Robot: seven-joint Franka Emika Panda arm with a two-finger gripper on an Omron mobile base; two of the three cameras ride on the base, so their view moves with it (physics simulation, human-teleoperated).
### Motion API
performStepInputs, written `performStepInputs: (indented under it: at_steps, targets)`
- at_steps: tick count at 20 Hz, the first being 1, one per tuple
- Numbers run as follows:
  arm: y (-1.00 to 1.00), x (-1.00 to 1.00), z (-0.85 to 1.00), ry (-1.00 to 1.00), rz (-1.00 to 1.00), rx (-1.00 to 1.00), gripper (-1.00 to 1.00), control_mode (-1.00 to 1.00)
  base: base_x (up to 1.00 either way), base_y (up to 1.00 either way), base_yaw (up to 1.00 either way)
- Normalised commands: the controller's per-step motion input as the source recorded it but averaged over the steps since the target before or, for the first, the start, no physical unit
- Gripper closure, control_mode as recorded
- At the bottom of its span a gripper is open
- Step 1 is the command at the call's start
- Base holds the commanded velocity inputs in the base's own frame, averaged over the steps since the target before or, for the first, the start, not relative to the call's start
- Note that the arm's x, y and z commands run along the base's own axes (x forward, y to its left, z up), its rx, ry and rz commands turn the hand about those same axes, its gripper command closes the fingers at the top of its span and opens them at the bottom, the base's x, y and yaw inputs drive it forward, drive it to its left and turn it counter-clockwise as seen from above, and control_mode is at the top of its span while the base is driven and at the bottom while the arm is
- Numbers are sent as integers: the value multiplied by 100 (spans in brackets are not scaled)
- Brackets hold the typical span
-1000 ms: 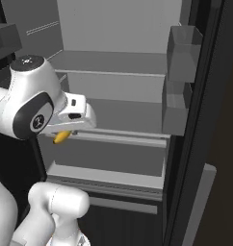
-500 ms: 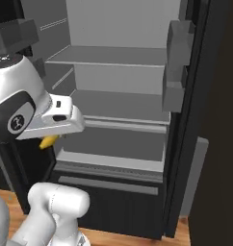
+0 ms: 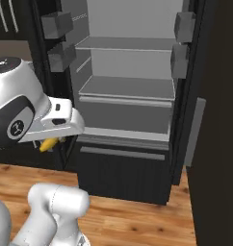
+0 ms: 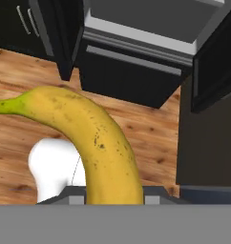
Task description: Pick the mango and banana from the fridge and place them inside the tupperware on the counter.
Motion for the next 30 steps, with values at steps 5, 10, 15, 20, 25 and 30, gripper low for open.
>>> performStepInputs:
  at_steps: [5,10,15,20,25,30]
  targets:
    - [0,0,0,0,0,0,100,100,-31,91,0]
    - [0,0,0,0,0,0,100,100,1,100,0]
    - [0,0,0,0,0,0,100,100,25,100,0]
    - [0,0,0,0,0,0,100,100,50,100,0]
    - [0,0,0,0,0,0,100,100,74,100,5]
    - [0,0,0,0,0,0,100,100,79,100,22]
